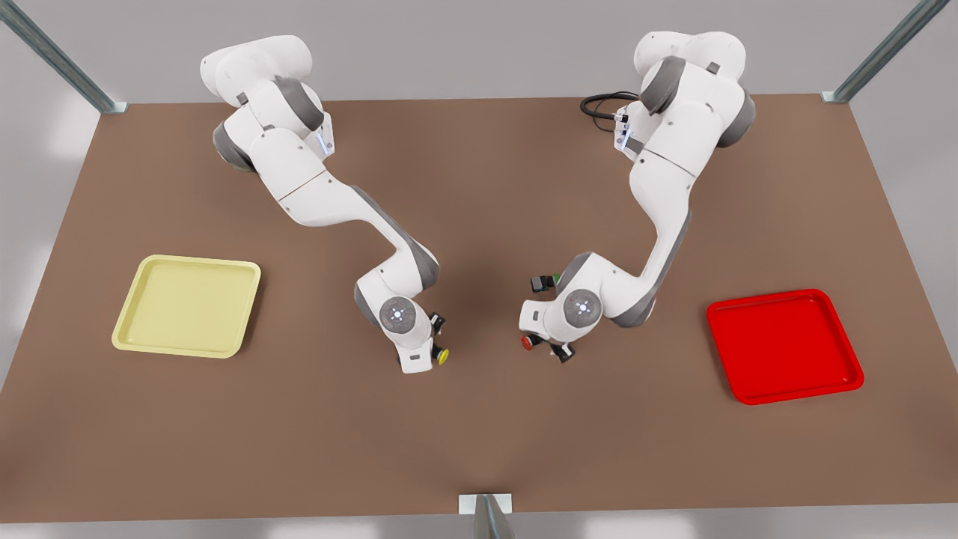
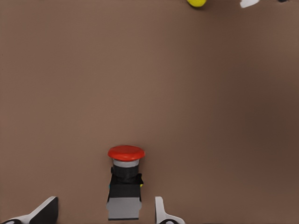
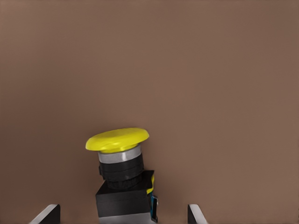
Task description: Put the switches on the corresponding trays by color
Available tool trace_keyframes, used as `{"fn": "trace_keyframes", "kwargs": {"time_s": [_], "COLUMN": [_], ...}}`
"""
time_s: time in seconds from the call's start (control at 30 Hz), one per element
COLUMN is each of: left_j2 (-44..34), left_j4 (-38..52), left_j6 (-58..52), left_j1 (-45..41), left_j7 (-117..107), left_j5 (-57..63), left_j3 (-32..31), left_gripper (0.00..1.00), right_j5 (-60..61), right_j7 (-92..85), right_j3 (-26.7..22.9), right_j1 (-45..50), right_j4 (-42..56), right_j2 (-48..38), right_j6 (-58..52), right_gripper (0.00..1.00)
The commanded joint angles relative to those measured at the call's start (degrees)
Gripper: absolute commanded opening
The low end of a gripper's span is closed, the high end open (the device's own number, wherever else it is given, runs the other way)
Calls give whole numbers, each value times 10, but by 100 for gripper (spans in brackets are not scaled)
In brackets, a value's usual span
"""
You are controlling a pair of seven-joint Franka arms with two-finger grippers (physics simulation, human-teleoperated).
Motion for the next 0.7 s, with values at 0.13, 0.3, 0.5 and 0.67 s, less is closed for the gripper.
{"fn": "trace_keyframes", "kwargs": {"time_s": [0.13,0.3,0.5,0.67], "left_j2": [-11,-15,-17,-15], "left_j4": [-14,-37,-41,-47], "left_j6": [-34,-9,-15,-8], "left_j1": [2,-1,-3,-8], "left_j7": [20,17,11,8], "left_j5": [11,11,11,7], "left_j3": [10,21,20,15], "left_gripper": [99,96,89,89], "right_j5": [0,0,0,3], "right_j7": [0,-2,0,1], "right_j3": [0,0,0,0], "right_j1": [-1,-1,-1,-1], "right_j4": [1,4,12,12], "right_j2": [5,6,12,11], "right_j6": [0,0,-2,-3], "right_gripper": [100,60,44,44]}}
